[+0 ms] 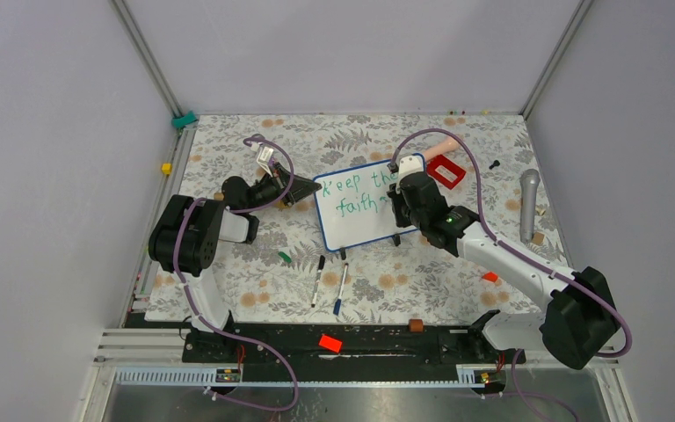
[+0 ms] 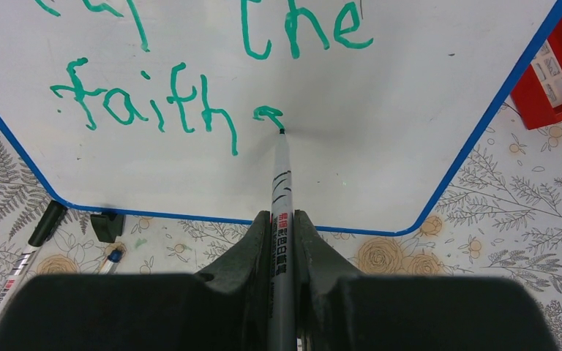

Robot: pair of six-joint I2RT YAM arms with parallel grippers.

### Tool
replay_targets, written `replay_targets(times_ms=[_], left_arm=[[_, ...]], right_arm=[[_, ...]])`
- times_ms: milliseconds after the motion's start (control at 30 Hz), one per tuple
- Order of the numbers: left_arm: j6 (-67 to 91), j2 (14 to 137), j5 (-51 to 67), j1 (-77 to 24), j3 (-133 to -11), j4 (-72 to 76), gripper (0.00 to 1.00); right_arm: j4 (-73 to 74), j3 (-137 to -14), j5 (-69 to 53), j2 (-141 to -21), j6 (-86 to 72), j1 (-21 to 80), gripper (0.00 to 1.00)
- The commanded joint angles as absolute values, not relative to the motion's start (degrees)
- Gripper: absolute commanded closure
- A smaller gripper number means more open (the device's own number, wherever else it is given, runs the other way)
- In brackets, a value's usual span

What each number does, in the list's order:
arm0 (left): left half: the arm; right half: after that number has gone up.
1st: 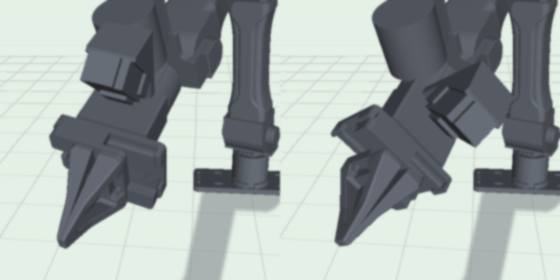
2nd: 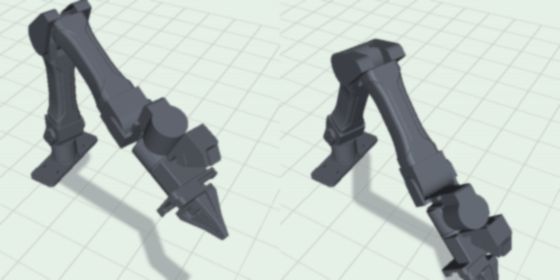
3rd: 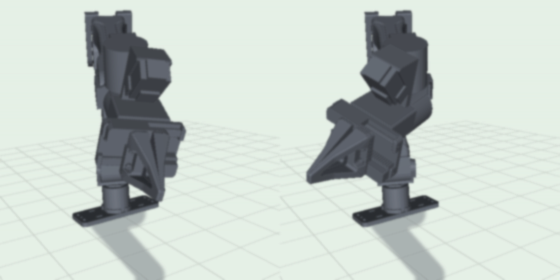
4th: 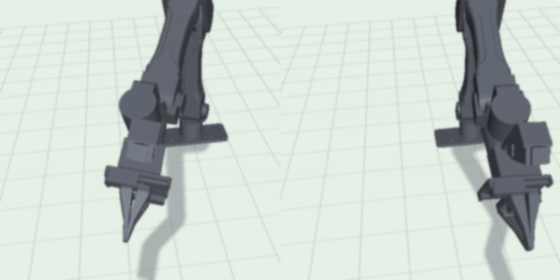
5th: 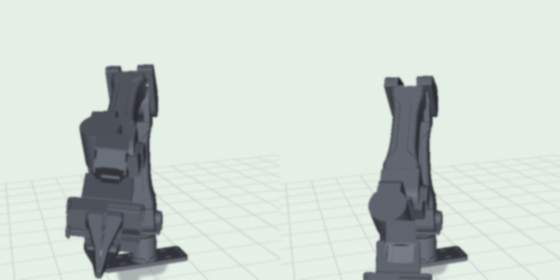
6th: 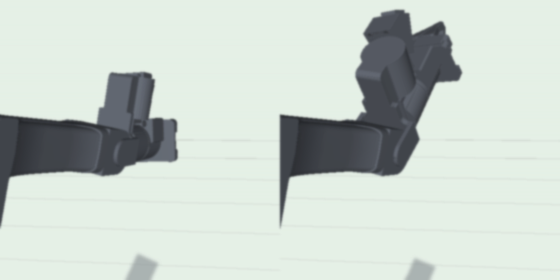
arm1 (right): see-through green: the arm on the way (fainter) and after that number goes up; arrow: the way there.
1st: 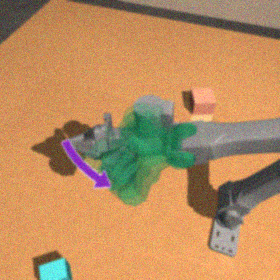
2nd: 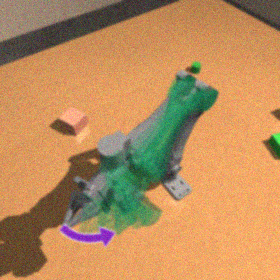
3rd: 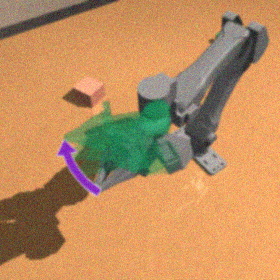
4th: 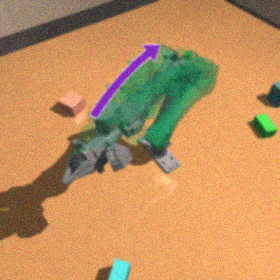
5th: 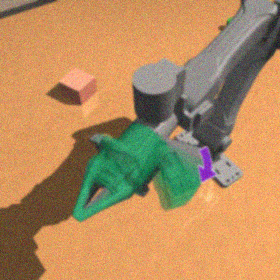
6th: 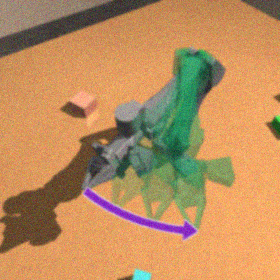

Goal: Write a sentence on the whiteboard

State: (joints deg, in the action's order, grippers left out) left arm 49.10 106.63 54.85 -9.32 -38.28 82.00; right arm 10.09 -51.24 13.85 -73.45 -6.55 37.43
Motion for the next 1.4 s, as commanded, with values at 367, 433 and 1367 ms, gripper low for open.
replay_targets(times_ms=[367, 433, 1367], left_arm=[[46.16, 105.66, 57.17, -9.75, -38.74, 84.73, 1.0], [46.14, 105.68, 57.17, -9.76, -38.65, 84.73, 1.0], [46.27, 105.95, 56.98, -9.75, -38.88, 84.73, 1.0]], right_arm=[[9.82, -51.42, 9.91, -71.53, -6.97, 37.21, 1.0], [9.84, -51.29, 10.92, -70.45, -6.77, 37.2, 1.0], [8.58, -56.74, 9.8, -76.6, -8.39, 37.09, 1.0]])
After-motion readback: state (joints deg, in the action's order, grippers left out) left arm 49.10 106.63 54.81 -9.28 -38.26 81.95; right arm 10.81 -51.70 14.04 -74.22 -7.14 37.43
